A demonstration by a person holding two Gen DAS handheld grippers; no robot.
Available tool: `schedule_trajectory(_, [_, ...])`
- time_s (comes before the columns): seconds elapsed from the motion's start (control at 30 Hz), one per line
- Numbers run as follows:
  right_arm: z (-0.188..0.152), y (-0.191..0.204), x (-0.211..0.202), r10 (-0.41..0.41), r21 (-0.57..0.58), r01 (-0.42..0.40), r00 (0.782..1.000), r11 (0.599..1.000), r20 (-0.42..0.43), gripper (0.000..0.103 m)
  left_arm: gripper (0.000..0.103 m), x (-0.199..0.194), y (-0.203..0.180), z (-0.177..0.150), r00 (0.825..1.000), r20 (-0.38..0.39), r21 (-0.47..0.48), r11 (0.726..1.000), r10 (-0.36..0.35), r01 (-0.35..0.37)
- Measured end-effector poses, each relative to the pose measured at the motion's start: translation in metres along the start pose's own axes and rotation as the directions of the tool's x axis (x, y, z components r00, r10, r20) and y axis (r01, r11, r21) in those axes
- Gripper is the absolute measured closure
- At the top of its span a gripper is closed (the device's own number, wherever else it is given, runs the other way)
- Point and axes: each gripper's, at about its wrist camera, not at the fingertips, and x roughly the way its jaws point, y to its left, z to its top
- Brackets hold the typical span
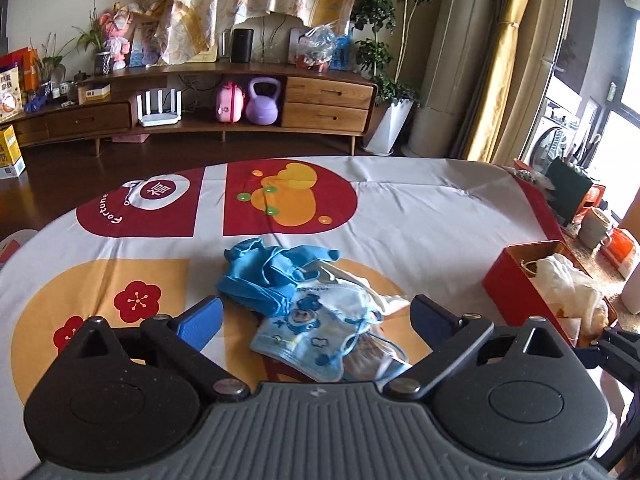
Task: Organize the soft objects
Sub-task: 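Move both open tools from the tin back over the pile of items, then grasp the blue glove with the left tool while the right tool grasps a white paper packet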
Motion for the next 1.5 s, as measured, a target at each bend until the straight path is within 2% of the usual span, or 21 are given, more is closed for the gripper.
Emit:
schedule_trajectory(0.2, [0.006,0.000,0.031,0.011,-0.066,-0.013,0.999,0.998,-0.038,0.002,0.002,0.029,0.015,0.005,0.998,-0.025,-0.003,0.999,0.052,-0.052])
schedule_trajectory(0.47, [0.012,-0.004,0.069,0.033,-0.110,-0.043,0.995,0.993,-0.093,0.010,0.002,0.071,0.030,0.011,0.996,-0.025,-0.007,0.996,0.084,-0.084])
schedule_trajectory(1.0, [0.011,-0.013,0.100,0.076,-0.126,-0.094,0.987,0.988,-0.141,0.028,0.002,0.147,0.041,0.017,0.984,-0.100,-0.061,0.987,0.145,-0.151])
schedule_trajectory(1.1, [0.011,-0.012,0.104,0.077,-0.138,-0.098,0.986,0.986,-0.150,0.035,0.003,0.154,0.040,0.016,0.982,-0.111,-0.048,0.987,0.150,-0.156])
schedule_trajectory(1.27, [0.011,-0.008,0.105,0.082,-0.155,-0.105,0.986,0.982,-0.148,0.053,0.004,0.161,0.037,0.013,0.981,-0.107,-0.038,0.985,0.165,-0.170])
schedule_trajectory(1.33, [0.011,-0.004,0.103,0.072,-0.179,-0.097,0.987,0.979,-0.141,0.055,0.020,0.162,0.035,0.012,0.980,-0.103,-0.024,0.984,0.171,-0.174])
schedule_trajectory(1.47, [0.010,0.001,0.100,0.061,-0.211,-0.088,0.989,0.974,-0.132,0.065,0.031,0.163,0.033,0.011,0.979,-0.104,-0.011,0.984,0.177,-0.179])
schedule_trajectory(1.5, [0.010,0.002,0.098,0.058,-0.217,-0.085,0.990,0.972,-0.130,0.066,0.036,0.162,0.033,0.010,0.979,-0.100,-0.007,0.984,0.177,-0.178])
